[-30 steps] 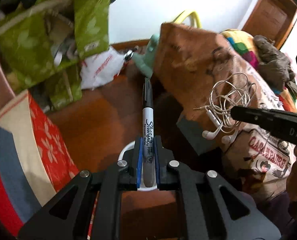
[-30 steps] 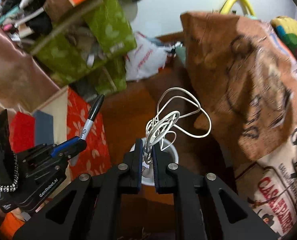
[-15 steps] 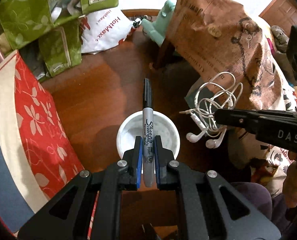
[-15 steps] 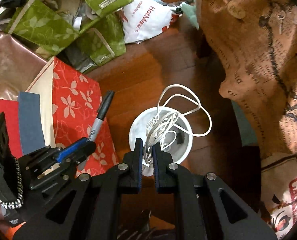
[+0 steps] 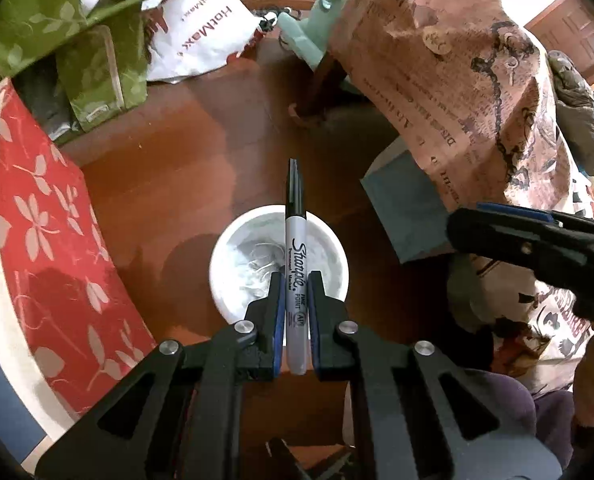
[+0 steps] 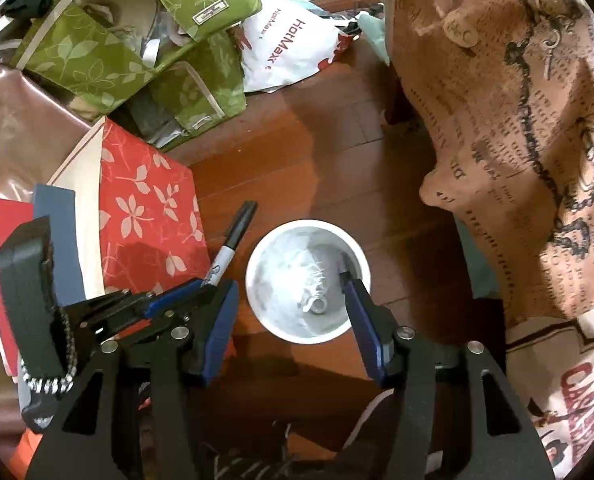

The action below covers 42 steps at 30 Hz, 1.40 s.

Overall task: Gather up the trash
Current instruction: 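Open both tools to drop the cable and marker into the bin, then move both open tools back over the items on the duvet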

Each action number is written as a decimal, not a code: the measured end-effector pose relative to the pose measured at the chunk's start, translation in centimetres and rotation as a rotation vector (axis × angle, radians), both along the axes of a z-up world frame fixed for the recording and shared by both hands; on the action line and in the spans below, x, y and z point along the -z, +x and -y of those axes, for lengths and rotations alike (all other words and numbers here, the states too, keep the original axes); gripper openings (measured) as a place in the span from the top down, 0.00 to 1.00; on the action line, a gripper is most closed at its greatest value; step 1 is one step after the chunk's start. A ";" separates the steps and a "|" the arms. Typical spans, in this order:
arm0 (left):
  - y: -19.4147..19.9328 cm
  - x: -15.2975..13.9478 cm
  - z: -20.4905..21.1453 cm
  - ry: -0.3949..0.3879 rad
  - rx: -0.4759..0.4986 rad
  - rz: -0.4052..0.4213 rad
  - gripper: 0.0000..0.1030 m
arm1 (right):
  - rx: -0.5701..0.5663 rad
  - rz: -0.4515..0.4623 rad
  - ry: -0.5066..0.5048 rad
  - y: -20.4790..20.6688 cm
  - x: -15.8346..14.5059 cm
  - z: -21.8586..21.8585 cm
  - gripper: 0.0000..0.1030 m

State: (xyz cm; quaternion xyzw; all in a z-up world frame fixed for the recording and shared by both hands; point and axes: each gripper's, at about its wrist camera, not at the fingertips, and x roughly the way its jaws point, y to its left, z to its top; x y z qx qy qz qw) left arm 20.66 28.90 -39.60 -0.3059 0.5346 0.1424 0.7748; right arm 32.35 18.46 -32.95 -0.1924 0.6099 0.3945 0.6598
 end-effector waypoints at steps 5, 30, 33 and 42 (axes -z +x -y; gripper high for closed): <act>1.5 0.5 0.3 0.001 0.017 -0.037 0.89 | -0.003 0.029 0.001 0.1 -0.5 0.8 0.50; 0.3 -16.0 7.1 0.325 0.117 0.154 0.60 | 0.076 0.249 0.188 -1.4 -12.4 9.0 0.50; 0.3 -18.5 8.8 0.365 0.129 0.196 0.55 | 0.100 0.297 0.225 -1.8 -14.7 11.1 0.50; 1.5 -25.3 15.1 0.480 0.213 0.297 0.34 | 0.193 0.438 0.312 -2.1 -20.5 18.2 0.50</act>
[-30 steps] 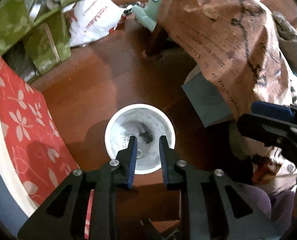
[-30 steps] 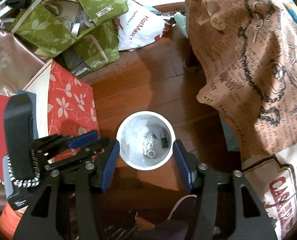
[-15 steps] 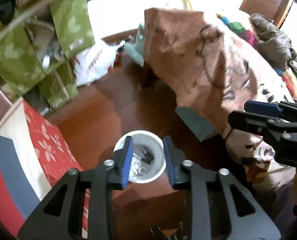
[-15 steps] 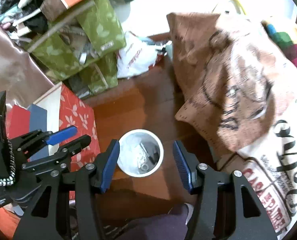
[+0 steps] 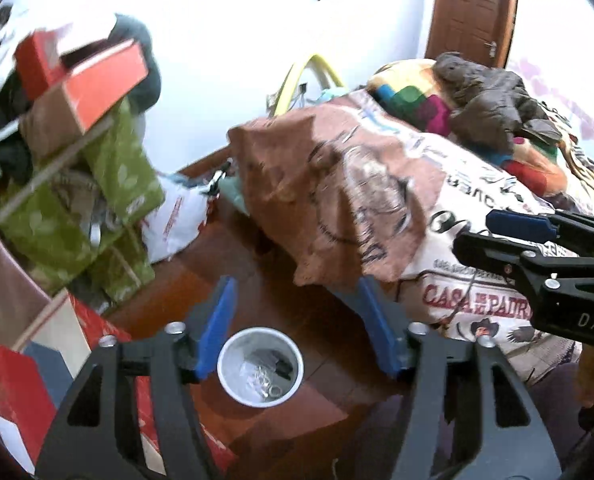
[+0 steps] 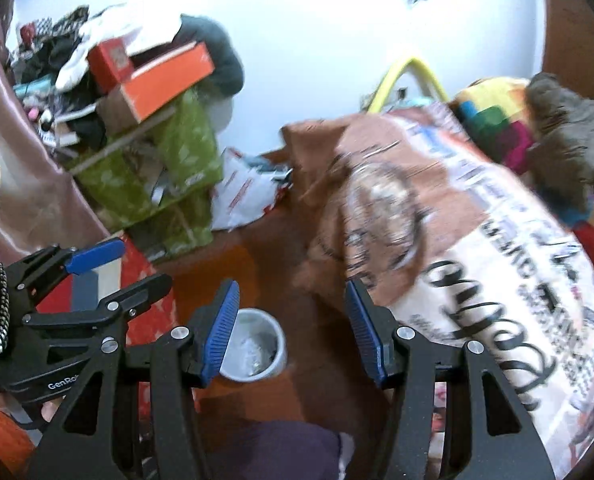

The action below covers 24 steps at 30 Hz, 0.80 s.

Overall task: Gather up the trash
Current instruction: 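Move both open tools back over the items on the duvet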

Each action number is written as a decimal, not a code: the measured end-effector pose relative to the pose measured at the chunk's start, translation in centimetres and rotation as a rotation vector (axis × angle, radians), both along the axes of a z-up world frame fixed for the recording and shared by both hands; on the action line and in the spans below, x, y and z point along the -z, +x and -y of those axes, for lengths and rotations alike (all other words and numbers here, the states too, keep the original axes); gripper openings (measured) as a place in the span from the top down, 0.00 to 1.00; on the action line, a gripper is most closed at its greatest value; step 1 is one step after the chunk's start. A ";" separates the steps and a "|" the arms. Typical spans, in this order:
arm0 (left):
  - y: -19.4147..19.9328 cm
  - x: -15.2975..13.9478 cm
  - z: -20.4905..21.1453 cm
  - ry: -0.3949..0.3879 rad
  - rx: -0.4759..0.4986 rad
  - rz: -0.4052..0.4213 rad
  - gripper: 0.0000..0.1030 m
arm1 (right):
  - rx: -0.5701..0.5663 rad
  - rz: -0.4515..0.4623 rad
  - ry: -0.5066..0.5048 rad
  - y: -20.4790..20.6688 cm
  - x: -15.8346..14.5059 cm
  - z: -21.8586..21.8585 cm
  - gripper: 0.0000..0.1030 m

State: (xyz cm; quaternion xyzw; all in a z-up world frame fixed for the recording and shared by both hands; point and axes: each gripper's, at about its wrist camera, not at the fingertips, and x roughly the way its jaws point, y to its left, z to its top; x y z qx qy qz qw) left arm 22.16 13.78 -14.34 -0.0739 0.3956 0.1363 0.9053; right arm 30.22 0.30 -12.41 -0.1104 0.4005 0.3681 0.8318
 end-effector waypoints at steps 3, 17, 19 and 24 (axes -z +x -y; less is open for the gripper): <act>1.1 -1.6 2.3 0.020 0.043 0.020 0.32 | 0.044 0.030 0.026 0.6 -1.4 2.8 0.50; 9.9 -4.4 13.8 0.031 0.243 0.050 0.16 | 0.353 0.091 -0.021 6.2 -1.1 18.3 0.42; 11.5 -3.9 15.6 0.019 0.273 0.041 0.16 | 0.398 0.082 -0.042 7.1 -0.4 20.8 0.42; 16.4 -1.5 19.9 -0.018 0.318 0.003 0.16 | 0.503 0.024 -0.066 9.3 2.1 26.2 0.42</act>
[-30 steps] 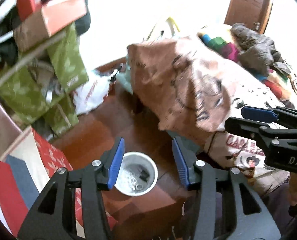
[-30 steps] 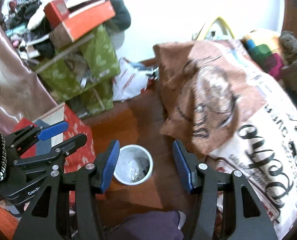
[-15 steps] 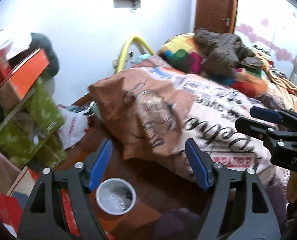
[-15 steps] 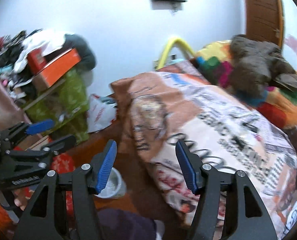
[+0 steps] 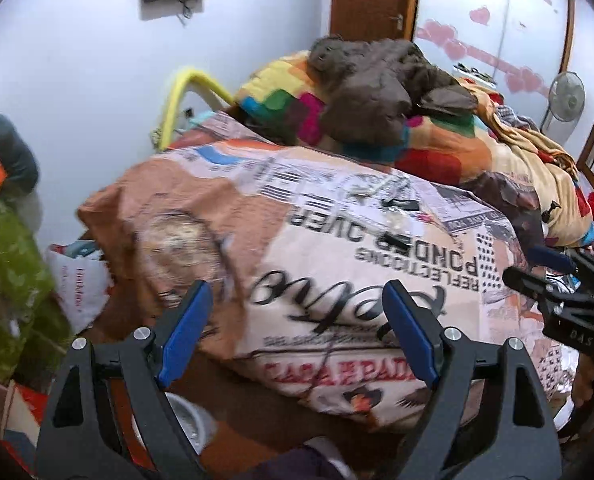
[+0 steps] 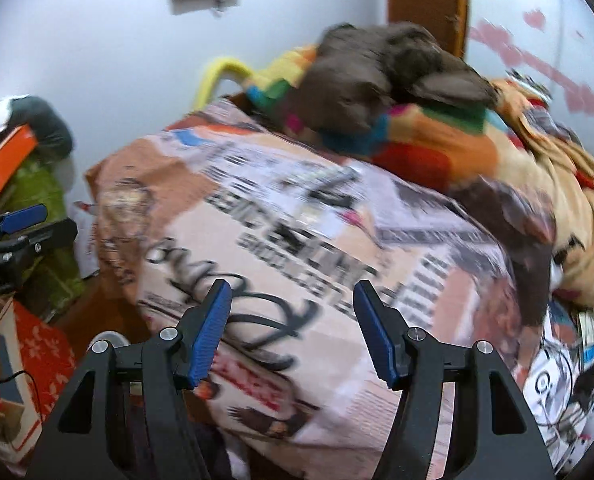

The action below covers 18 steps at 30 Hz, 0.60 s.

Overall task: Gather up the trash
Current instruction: 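Move both open tools back over the items on the duvet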

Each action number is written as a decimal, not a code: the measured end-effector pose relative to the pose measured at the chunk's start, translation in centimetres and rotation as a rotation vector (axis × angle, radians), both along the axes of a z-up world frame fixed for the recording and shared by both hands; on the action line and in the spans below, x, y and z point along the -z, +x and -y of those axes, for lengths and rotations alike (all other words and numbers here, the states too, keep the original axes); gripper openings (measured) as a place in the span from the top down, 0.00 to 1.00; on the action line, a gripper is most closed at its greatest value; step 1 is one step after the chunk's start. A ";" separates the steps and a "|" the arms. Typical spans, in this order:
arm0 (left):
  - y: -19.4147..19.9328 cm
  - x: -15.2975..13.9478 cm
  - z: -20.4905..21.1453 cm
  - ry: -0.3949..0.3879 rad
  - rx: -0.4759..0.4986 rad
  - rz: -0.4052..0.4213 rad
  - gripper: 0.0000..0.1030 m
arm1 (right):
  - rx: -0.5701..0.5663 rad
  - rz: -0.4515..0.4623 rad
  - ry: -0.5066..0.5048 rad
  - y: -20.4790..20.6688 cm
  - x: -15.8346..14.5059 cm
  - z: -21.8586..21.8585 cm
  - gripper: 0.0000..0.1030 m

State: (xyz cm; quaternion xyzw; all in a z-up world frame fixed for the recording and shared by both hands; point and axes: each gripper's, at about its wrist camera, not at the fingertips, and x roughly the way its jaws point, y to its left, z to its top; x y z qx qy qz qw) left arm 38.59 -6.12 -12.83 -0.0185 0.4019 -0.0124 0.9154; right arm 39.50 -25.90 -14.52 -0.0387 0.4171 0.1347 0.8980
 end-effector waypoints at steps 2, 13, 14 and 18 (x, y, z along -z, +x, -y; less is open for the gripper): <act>1.8 1.2 1.4 -0.012 0.017 -0.023 0.16 | 0.029 -0.017 0.000 0.5 0.8 1.5 0.42; 10.8 8.4 8.8 -0.003 0.082 -0.148 0.16 | 0.080 -0.082 -0.032 4.4 5.8 5.7 0.42; 11.5 8.9 9.1 -0.017 0.082 -0.155 0.16 | 0.076 -0.087 -0.030 5.1 6.2 5.8 0.42; 14.4 10.6 10.2 -0.066 0.072 -0.178 0.16 | 0.043 -0.106 -0.023 7.5 7.4 5.9 0.42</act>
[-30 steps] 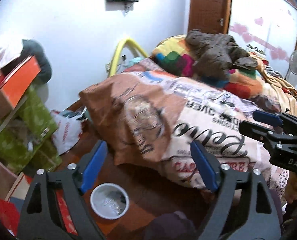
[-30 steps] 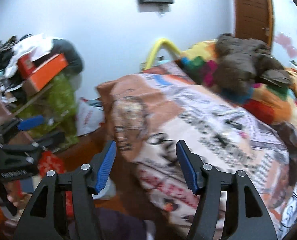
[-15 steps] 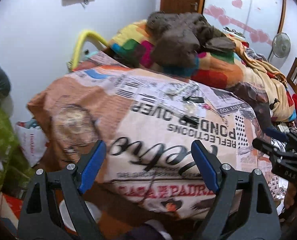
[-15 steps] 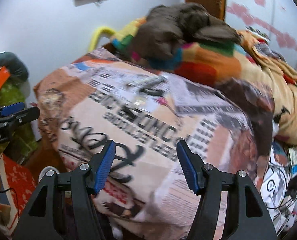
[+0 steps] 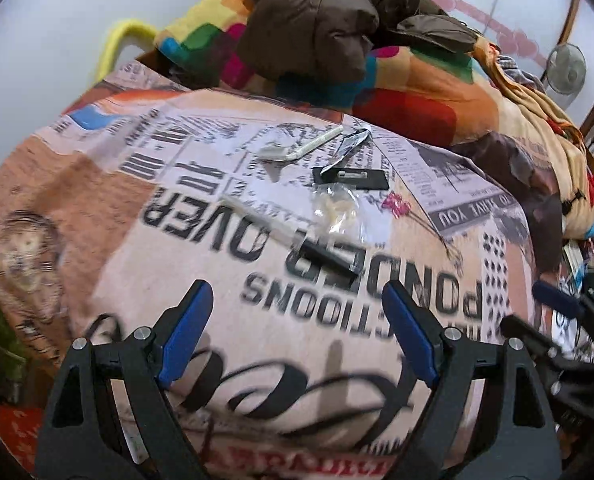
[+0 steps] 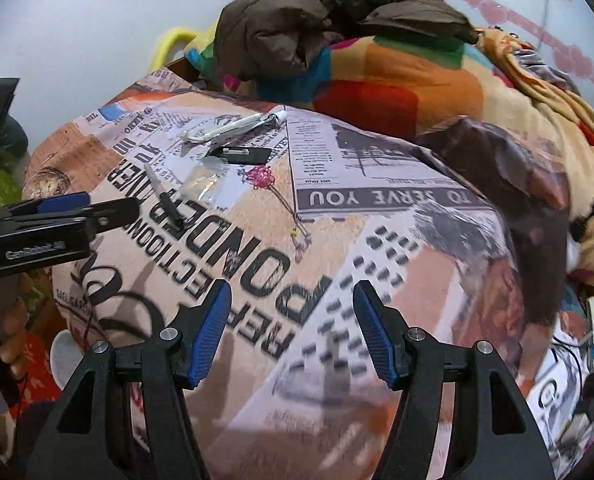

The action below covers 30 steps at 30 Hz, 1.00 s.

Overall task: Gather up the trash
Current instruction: 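Move both open tools back over the items on the duvet, then grasp the clear plastic tube with the left tool while the right tool grasps the pink toy figure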

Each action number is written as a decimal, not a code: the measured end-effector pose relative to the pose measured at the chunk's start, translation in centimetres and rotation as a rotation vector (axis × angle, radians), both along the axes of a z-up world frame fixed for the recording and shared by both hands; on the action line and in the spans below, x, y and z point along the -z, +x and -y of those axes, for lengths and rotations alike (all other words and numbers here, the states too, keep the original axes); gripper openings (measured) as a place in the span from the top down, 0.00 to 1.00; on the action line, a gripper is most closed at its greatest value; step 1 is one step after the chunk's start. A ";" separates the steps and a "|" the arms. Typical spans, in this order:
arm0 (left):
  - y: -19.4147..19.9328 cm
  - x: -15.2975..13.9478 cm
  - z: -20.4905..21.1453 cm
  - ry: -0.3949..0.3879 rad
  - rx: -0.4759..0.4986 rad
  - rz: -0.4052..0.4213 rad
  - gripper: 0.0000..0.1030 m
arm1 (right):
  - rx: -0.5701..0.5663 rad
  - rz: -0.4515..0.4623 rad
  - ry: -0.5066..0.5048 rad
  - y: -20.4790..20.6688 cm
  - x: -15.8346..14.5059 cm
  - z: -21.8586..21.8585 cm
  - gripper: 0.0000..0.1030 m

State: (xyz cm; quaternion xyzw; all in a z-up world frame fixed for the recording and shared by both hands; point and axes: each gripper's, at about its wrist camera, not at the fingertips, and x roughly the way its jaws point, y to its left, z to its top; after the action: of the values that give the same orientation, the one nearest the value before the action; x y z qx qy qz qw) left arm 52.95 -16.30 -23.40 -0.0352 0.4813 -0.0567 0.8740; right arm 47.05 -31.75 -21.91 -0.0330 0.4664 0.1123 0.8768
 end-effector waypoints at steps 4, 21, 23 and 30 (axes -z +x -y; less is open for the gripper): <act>2.8 2.1 0.8 0.014 -0.026 -0.025 0.16 | -0.041 0.001 0.003 2.6 0.9 -0.6 0.42; 2.1 4.8 -0.1 0.082 0.035 0.078 0.50 | -0.096 0.028 -0.113 9.4 3.5 -5.2 0.53; 2.0 4.7 -0.6 0.079 0.030 0.079 0.58 | -0.075 0.021 -0.078 9.8 3.5 -4.8 0.59; 2.0 4.6 -1.5 0.085 0.028 0.061 0.91 | -0.064 0.045 -0.100 9.5 3.3 -5.3 0.82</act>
State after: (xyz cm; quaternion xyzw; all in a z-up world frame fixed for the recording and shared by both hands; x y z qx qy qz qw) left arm 55.00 -14.79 -27.95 0.0104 0.4570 -0.0495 0.8880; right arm 56.53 -26.42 -25.18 -0.0941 0.4501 0.1162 0.8804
